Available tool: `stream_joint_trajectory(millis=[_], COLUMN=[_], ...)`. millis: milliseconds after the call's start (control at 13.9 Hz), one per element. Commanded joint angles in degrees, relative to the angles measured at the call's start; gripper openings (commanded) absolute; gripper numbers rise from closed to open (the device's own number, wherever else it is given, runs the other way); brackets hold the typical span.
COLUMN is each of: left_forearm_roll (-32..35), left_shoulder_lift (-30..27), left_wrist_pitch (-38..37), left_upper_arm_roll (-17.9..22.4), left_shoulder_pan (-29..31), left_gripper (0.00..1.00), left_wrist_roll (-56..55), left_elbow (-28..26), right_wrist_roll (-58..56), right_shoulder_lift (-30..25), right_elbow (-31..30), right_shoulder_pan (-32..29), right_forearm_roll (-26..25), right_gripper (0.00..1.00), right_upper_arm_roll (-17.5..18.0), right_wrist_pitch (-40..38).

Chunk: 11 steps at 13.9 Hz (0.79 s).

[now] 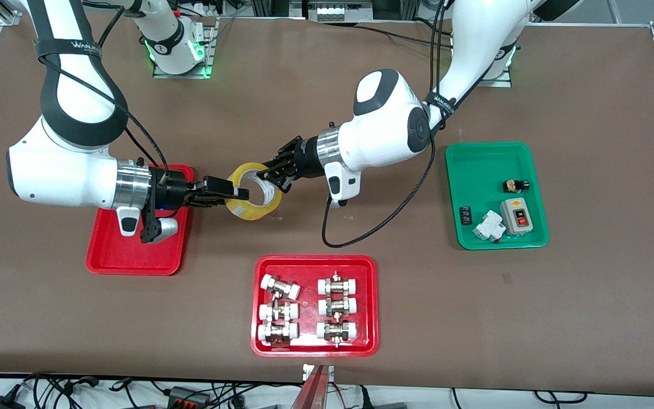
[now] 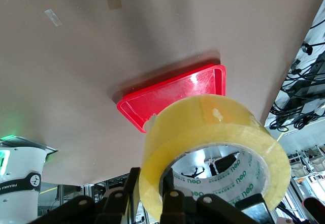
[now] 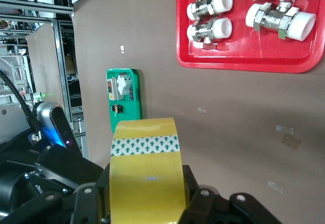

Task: Left arm passes tape to right arm into tray
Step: 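Grasp the tape with the right gripper while the left gripper releases and withdraws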

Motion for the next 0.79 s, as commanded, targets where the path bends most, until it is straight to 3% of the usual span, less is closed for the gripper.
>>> stream_joint_trajectory(millis=[0,72,144,215,287,431,646,718], left_forearm_roll=[-0.64,-0.64,-0.47,0.15,4.24,10.06,13.40,20.21], left_shoulder_lift=[0.23,0.06,-0.29,-1.34,-2.13,-3.63,-8.02,-9.51], left_wrist_pitch=[-0.31,-0.66,-1.01,-3.10,-6.43,-13.90,-28.19,-35.05], left_upper_arm_roll=[-0.22,-0.22,-0.30,-0.13,-0.22,-1.96,-1.01,-1.53], left_shoulder_pan=[0.05,1.01,2.06,3.12,4.52,9.61,14.20,15.77], left_gripper=[0.15,0.42,0.57,0.88,1.00,1.00,1.00,1.00], left_wrist_roll=[1.43,1.25,1.25,1.42,1.51,3.78,15.98,20.02], left_elbow=[1.31,1.40,1.31,1.14,1.22,1.49,1.49,1.57], right_wrist_roll=[-0.34,-0.34,-0.34,-0.34,-0.34,-0.34,-0.87,-2.26], right_shoulder_lift=[0.08,0.08,0.08,0.08,0.08,0.08,0.17,0.26], right_elbow=[0.76,0.76,0.76,0.76,0.76,0.76,0.41,-0.11], right_shoulder_pan=[0.19,0.19,0.19,0.10,0.10,0.10,-1.38,-3.74], right_forearm_roll=[0.45,0.45,0.54,0.45,0.45,0.45,-1.38,-2.96], right_gripper=[0.00,0.00,0.00,0.00,0.00,0.00,0.00,0.00], right_upper_arm_roll=[-0.20,-0.20,-0.20,-0.20,-0.20,-0.29,-0.81,-0.82], right_wrist_pitch=[0.39,0.39,0.39,0.39,0.39,0.39,-0.31,-1.18])
